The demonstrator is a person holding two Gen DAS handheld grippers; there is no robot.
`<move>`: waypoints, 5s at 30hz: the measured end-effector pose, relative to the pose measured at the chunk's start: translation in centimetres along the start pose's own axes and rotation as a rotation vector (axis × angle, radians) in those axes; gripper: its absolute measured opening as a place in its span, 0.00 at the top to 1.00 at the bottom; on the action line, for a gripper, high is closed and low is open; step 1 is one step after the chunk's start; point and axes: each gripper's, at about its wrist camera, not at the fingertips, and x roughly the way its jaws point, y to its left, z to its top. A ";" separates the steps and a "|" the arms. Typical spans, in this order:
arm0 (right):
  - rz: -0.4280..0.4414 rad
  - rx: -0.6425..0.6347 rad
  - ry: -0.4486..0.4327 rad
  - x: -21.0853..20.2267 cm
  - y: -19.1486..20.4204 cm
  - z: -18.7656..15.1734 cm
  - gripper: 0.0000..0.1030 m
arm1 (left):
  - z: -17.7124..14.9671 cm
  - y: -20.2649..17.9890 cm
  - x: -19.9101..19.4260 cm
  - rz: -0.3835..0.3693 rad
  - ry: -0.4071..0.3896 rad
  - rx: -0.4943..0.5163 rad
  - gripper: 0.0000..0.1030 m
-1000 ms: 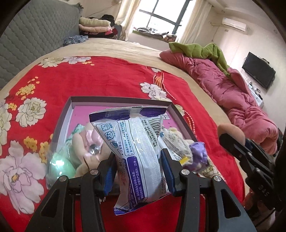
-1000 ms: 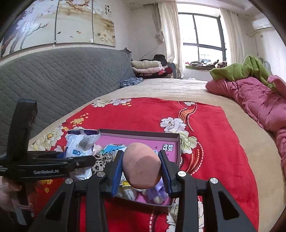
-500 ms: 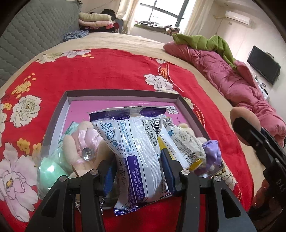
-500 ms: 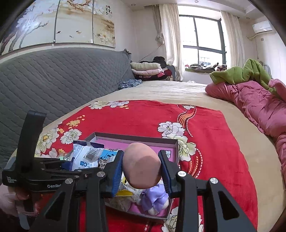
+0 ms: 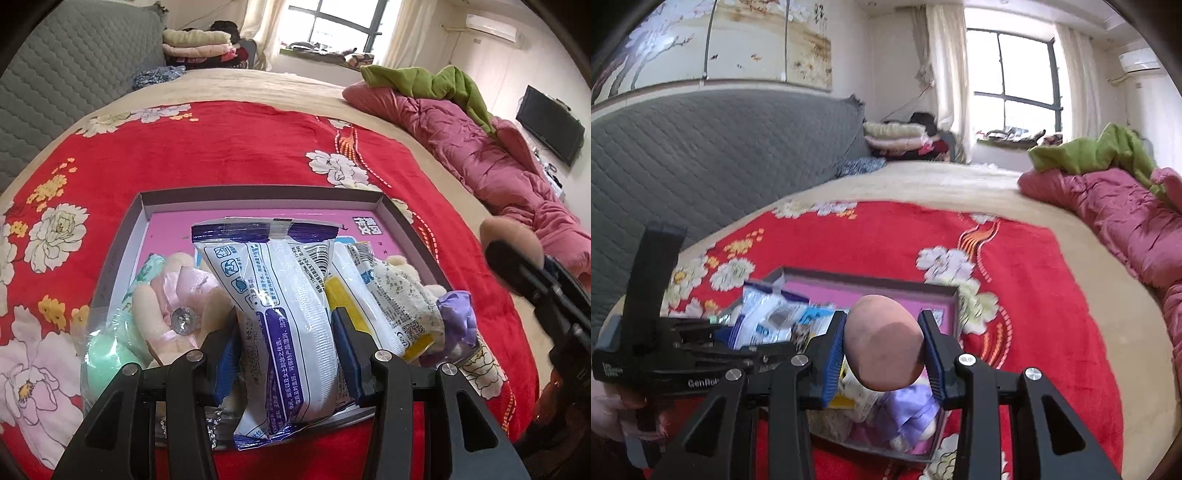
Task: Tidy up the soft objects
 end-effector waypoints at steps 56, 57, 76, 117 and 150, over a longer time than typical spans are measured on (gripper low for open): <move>-0.037 -0.136 0.109 0.3 2.6 -4.2 0.36 | -0.1 0.0 -4.7 -0.029 -0.103 0.021 0.28; -0.040 -0.136 0.104 0.3 2.6 -4.2 0.35 | -0.2 0.1 -4.9 -0.029 -0.106 0.021 0.28; -0.082 -0.038 0.074 -2.5 1.7 -3.8 0.34 | -3.4 0.8 -10.4 0.038 -0.157 -0.023 0.25; -0.150 0.111 0.025 -12.8 9.1 -6.2 0.30 | -12.6 -1.5 -16.9 0.228 -0.061 -0.051 0.24; -0.157 0.108 0.154 -7.3 9.5 -9.8 0.30 | -13.4 0.7 -12.0 0.275 -0.015 -0.076 0.24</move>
